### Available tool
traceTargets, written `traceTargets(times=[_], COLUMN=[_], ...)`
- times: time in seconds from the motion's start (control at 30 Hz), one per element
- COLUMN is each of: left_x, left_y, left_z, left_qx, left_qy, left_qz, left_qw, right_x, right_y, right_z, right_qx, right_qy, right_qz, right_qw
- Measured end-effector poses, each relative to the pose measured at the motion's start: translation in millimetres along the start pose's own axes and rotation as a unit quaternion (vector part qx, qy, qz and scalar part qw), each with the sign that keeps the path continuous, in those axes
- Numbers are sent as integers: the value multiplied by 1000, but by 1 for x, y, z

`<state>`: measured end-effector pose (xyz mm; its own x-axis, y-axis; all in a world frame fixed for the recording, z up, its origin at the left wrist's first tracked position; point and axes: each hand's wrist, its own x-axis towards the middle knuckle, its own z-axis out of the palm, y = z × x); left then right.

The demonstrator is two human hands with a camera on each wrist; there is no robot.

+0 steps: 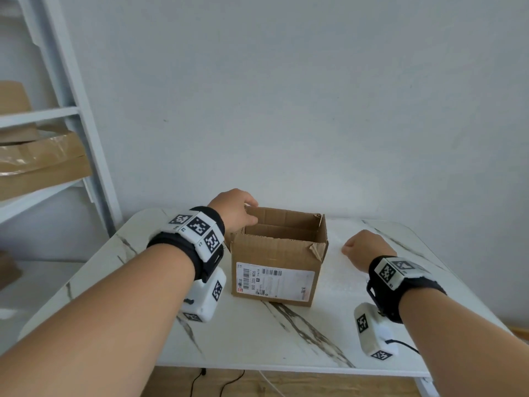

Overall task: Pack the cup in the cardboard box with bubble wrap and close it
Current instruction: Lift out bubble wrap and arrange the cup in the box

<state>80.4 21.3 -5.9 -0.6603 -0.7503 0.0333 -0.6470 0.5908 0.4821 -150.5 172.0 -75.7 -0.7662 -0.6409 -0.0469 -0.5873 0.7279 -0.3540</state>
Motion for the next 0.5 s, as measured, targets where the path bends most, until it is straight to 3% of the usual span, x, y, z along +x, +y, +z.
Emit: traceTargets(times=[0.3,0.4,0.5], left_x=[-11,-14,-22], left_y=[25,40,60], left_z=[-31,-37,-40], left_qx=[-65,-156,-298], left_qy=[105,113,65], left_qz=[17,32,43], left_qw=[992,981,952], right_x=[-27,-41,-60], right_y=[-20,-37,-58], right_z=[-65,-85,-96], right_qx=[177,210,198], right_qy=[146,214,256], right_qz=[-12,-73,-177], right_qw=[973,951,929])
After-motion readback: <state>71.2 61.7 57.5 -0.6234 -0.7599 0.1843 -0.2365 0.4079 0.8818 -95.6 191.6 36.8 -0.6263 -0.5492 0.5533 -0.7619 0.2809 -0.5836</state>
